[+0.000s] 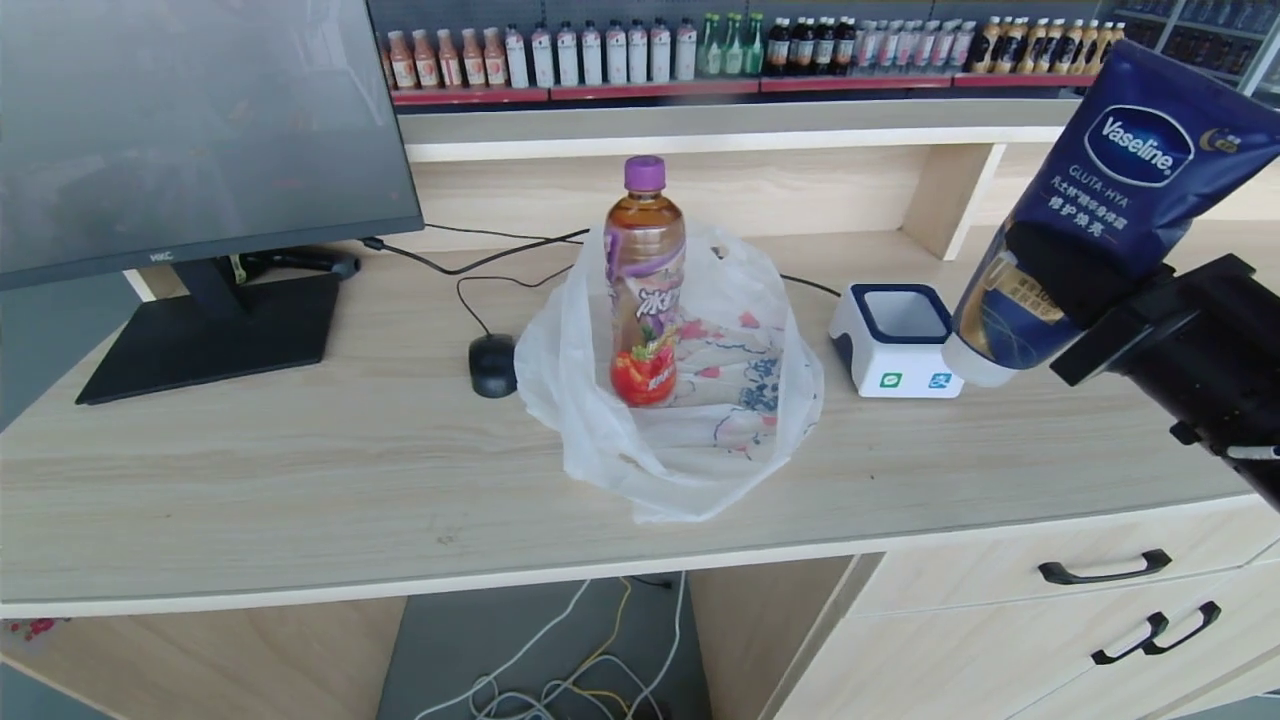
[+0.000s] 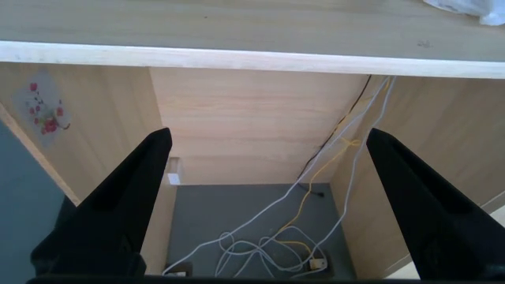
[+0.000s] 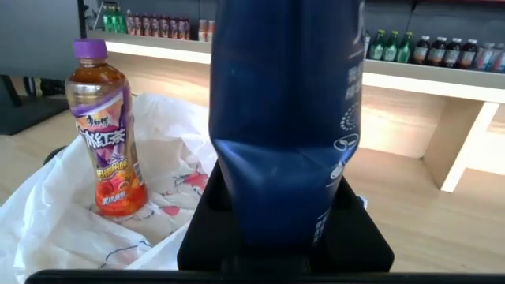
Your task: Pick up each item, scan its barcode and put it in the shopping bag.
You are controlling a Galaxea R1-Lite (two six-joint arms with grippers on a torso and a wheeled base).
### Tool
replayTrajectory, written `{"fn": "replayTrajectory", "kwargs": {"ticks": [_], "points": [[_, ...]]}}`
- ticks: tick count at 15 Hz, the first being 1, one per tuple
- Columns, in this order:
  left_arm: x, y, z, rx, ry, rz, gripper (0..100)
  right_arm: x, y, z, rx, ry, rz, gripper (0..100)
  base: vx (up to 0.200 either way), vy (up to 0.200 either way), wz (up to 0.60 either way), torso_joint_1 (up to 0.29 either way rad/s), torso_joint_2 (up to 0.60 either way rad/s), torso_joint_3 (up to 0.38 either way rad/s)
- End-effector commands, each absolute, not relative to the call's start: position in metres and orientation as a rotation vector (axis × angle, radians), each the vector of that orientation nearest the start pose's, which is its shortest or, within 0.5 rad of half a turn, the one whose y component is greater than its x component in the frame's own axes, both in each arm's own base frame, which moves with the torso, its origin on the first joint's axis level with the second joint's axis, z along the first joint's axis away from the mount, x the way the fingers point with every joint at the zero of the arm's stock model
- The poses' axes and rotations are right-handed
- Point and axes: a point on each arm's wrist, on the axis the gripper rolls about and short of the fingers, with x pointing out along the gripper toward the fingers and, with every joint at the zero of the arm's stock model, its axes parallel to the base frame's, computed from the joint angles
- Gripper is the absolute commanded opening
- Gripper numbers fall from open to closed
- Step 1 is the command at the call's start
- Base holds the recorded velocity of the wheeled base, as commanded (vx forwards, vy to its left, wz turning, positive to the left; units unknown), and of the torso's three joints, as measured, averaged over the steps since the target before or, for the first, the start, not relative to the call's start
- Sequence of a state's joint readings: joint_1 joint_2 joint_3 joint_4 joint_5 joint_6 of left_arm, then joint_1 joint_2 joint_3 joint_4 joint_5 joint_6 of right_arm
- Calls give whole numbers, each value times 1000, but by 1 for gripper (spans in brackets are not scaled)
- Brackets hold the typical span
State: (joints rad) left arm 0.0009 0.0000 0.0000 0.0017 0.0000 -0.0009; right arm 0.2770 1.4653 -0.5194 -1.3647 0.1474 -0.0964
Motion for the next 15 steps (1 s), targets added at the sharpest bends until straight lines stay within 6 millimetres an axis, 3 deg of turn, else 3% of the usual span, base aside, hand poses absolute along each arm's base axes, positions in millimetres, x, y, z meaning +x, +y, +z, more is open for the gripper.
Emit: {"fn": "replayTrajectory", "kwargs": {"ticks": [1, 3, 11, 15], "points": [[-23, 0, 75, 0, 2, 2, 100, 219, 66, 240, -67, -430, 400, 0, 0, 200, 0, 7, 2, 7], [-23, 0, 75, 0, 2, 2, 100, 220, 66, 240, -67, -432, 400, 0, 0, 200, 0, 2, 2, 0], [-23, 0, 75, 0, 2, 0, 100, 238, 73, 251, -63, -470, 402, 0, 0, 0, 0, 0, 0, 0], [-23, 0, 75, 0, 2, 2, 100, 258, 77, 246, -64, -451, 399, 0, 0, 0, 0, 0, 0, 0]]}}
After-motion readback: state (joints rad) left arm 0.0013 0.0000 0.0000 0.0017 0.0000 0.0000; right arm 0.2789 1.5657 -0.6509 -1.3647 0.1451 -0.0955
